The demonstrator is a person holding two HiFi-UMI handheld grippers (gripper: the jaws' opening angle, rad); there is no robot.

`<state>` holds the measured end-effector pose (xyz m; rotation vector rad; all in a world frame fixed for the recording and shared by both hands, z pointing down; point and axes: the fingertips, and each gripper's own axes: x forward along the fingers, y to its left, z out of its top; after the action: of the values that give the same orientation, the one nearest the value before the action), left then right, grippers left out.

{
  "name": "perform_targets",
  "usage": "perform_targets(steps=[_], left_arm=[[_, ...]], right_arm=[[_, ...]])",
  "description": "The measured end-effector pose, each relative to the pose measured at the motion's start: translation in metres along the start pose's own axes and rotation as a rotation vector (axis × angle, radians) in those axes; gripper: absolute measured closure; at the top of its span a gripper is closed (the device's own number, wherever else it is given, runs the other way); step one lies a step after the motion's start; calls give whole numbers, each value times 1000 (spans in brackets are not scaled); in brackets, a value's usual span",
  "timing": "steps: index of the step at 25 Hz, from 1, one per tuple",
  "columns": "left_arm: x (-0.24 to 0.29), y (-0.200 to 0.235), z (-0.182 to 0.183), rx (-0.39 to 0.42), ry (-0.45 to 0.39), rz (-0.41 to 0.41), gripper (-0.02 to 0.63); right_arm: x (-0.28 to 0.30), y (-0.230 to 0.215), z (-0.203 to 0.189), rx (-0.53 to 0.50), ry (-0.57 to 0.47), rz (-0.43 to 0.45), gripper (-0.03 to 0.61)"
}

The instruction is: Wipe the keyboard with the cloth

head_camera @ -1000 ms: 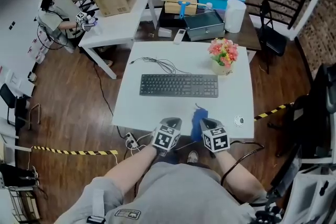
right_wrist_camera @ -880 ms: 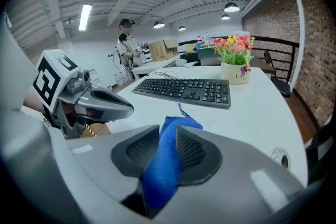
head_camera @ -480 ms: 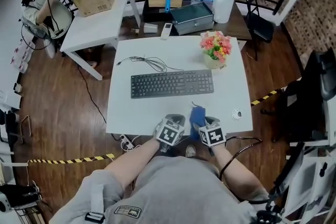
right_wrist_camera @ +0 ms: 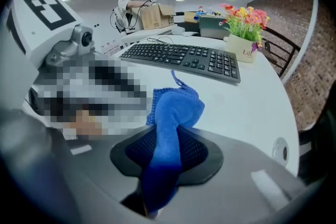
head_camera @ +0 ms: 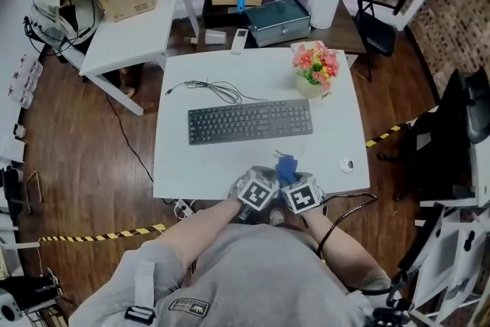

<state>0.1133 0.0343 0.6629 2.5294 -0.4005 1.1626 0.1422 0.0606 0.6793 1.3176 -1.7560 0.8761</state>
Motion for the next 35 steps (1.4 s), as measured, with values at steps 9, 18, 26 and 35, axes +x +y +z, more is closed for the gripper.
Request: perform_targets(steps=[9,18,26,35], left_arm=[[-26,55,30,-79,-119,63,620],[-99,175,29,-210,-221,273,620],[-147,252,-1,-315,-230,396,620],[-158,300,-34,-426,-202,427,620]], right_arm=[[0,1,83,-125,-101,-10,468],[33,68,207,-295,-164,78,468],[74,133,277,-473,-163,130,468],[118,160,299,-551,-76,134,468]])
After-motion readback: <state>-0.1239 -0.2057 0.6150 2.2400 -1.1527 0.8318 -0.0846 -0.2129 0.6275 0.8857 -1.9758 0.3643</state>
